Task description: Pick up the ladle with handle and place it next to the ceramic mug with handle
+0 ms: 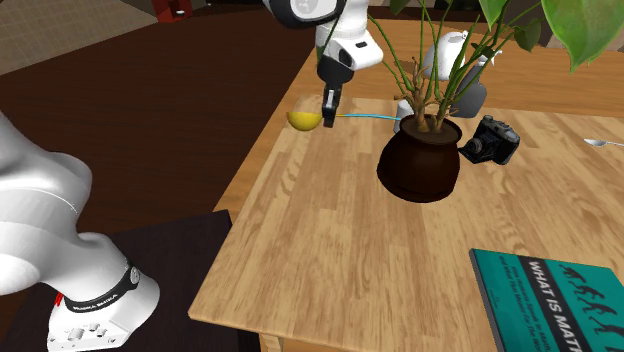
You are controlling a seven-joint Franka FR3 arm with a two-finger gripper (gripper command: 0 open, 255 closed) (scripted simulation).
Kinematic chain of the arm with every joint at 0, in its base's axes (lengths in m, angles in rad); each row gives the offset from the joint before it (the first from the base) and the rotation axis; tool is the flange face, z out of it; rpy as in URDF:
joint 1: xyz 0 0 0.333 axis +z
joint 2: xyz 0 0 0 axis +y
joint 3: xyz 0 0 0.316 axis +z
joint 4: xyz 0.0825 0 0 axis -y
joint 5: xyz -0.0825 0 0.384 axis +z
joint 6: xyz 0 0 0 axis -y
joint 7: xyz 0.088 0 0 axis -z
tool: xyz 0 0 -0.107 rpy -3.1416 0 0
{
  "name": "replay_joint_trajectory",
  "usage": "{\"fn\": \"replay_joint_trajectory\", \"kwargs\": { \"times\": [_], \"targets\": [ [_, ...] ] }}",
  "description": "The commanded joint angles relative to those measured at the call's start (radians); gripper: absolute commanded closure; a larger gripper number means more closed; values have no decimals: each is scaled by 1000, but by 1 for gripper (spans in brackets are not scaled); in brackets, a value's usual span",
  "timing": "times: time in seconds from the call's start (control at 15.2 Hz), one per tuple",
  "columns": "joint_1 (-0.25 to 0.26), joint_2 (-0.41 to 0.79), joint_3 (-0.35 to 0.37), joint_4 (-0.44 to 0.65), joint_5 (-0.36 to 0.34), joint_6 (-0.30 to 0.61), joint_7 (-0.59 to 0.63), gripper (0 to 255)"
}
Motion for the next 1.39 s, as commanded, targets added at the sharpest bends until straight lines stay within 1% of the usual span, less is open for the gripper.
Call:
{"fn": "replay_joint_trajectory", "kwargs": {
  "times": [0.0,0.4,0.86,1.32],
  "targets": [
    [20,50,21,52,-10,5,45,255],
    [91,223,69,267,-63,-20,179,255],
    [198,463,94,601,-141,-103,315,255],
    [194,463,92,507,-138,-9,304,255]
  ]
}}
